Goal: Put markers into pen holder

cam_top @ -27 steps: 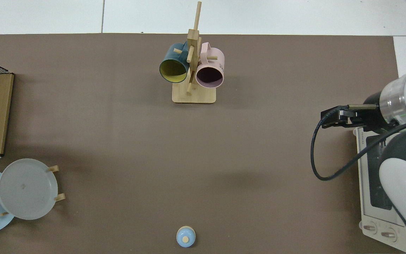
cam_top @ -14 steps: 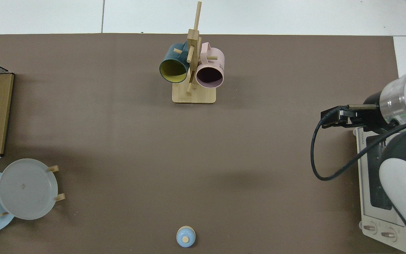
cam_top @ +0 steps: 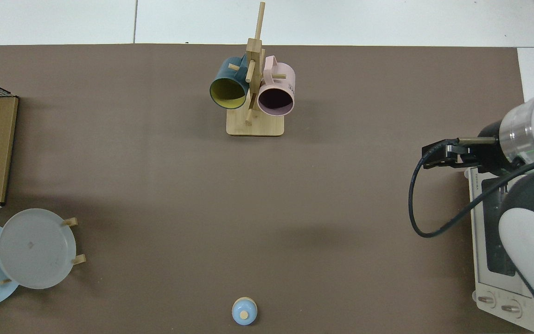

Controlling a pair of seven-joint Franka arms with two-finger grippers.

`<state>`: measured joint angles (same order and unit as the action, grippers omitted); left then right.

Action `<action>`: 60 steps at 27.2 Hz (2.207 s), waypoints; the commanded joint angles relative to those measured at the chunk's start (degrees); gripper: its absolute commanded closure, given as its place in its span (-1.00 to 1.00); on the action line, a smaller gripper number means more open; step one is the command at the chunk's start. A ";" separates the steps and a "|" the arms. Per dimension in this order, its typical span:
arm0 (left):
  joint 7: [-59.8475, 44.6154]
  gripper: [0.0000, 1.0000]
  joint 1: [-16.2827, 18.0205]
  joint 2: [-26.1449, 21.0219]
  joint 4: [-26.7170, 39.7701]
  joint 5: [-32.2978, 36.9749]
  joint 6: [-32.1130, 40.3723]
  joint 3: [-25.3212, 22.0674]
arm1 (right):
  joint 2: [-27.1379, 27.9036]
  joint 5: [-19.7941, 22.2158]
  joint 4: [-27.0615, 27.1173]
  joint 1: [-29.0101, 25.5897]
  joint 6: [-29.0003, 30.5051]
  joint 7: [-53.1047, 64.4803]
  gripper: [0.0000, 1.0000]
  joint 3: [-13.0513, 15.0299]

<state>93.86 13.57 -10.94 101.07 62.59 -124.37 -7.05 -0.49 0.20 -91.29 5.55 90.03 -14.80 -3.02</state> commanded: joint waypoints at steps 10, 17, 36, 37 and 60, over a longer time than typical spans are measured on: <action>0.45 1.00 1.20 2.68 4.30 -2.56 -1.05 0.55 | -1.01 -0.29 -0.99 -0.98 0.50 1.71 -1.00 -0.50; 0.45 1.00 1.20 2.77 5.10 -3.26 -1.13 0.55 | -1.01 -0.29 -0.99 -0.98 0.50 1.71 -1.00 -0.50; 0.62 0.01 1.55 2.77 5.10 -5.29 -1.14 0.46 | -1.01 -0.29 -0.99 -0.98 0.50 1.71 -1.00 -0.50; 0.62 0.01 1.55 2.77 5.01 -5.37 -1.14 0.46 | -1.01 -0.29 -0.99 -0.98 0.50 1.71 -1.00 -0.50; 2.03 -0.03 1.46 5.57 3.43 -5.46 -0.61 0.29 | -1.01 -0.29 -0.99 -0.98 0.50 1.71 -1.00 -0.50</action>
<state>93.94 14.50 -8.65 103.72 58.16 -124.45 -7.03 -0.50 0.20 -91.29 5.55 90.03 -14.80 -3.02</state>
